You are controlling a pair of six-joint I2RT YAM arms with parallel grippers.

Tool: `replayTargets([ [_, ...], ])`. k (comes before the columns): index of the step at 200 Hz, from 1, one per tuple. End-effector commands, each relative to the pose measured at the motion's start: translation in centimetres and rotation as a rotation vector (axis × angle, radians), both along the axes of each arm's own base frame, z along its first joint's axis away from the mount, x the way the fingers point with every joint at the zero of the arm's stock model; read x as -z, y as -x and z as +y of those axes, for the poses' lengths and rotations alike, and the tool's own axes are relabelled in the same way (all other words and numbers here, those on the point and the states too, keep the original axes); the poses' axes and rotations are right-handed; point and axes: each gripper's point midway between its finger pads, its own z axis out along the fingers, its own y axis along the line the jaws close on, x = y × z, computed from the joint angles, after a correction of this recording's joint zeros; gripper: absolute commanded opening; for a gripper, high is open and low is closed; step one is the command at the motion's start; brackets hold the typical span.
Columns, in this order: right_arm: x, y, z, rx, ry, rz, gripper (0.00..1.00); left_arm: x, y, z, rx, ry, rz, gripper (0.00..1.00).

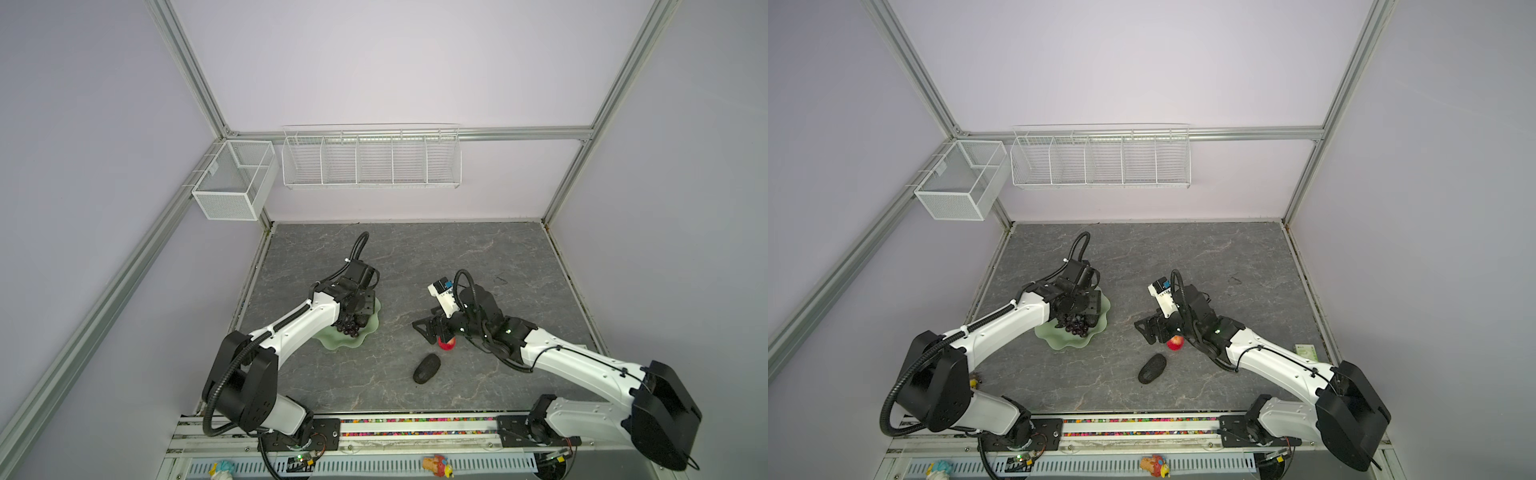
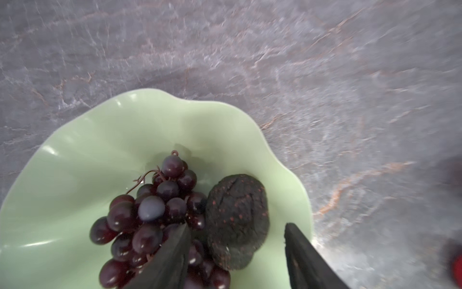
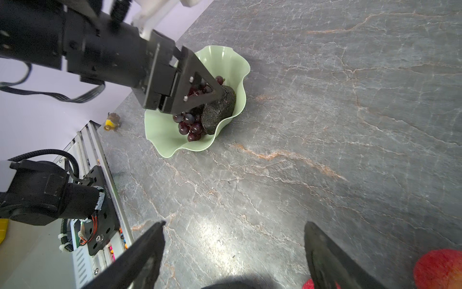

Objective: Place and organize the fake fruits in the fruit bowl
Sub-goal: 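Reach the left gripper to the nearer avocado and grasp it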

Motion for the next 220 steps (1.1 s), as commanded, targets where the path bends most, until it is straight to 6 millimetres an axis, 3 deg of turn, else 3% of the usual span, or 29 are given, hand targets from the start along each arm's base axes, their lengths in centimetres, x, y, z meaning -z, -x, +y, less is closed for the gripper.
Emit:
replayTargets([
  [1, 0.7, 0.6, -1.5, 0.049, 0.019, 0.019, 0.88, -1.7, 1.2, -2.0, 0.104, 0.087, -0.025, 0.6],
  [38, 2.1, 2.4, -5.3, 0.153, 0.058, 0.065, 0.89, -2.8, 6.5, -7.7, 0.384, 0.268, -0.04, 0.66],
  [73, 4.5, 4.6, -9.4, 0.236, 0.151, 0.12, 0.89, -1.6, 11.7, -11.7, 0.585, 0.263, -0.029, 0.7],
  [106, 6.0, 6.4, -10.8, 0.253, 0.143, 0.172, 0.88, 0.4, 15.6, -14.7, 0.748, 0.231, 0.053, 0.71],
  [140, 6.5, 7.2, -12.1, 0.297, 0.111, 0.179, 0.88, 3.2, 17.5, -16.2, 0.832, 0.126, 0.099, 0.71],
  [220, 6.1, 7.2, -12.4, 0.294, 0.12, 0.163, 0.88, 6.0, 18.6, -17.7, 0.901, 0.047, 0.153, 0.72],
])
